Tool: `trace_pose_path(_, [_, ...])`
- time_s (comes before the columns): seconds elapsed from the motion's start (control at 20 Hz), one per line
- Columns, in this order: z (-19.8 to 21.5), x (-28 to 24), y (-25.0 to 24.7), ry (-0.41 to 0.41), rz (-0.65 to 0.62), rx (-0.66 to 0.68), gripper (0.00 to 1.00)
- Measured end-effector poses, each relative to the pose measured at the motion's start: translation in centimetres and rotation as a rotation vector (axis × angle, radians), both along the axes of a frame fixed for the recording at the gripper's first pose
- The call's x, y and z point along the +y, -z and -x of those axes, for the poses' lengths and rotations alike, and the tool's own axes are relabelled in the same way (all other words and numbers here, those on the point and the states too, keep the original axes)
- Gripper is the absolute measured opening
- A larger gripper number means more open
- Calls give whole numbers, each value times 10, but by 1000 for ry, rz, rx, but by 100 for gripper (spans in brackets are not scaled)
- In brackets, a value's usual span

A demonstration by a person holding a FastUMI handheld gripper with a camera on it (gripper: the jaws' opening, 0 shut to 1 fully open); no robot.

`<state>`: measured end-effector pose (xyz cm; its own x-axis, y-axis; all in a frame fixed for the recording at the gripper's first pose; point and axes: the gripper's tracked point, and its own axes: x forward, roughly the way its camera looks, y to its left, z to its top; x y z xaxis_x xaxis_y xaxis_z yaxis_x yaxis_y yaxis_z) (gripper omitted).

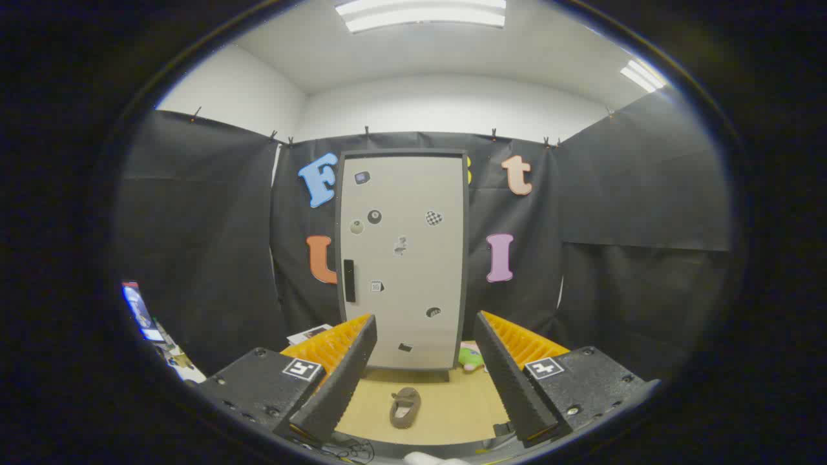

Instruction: Open the shoe cabinet door, grab the shoes and put them into the shoe cabinet, then close the shoe cabinet door.

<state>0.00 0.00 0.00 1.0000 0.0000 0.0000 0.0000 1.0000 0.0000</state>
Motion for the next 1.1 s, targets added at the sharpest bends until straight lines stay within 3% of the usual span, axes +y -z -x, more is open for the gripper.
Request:
trace_pose_path(0.7, [-14, 11, 8, 25, -6, 15, 99])
trace_pose_path(1.1, [-67, 34, 18, 6, -1, 38, 99])
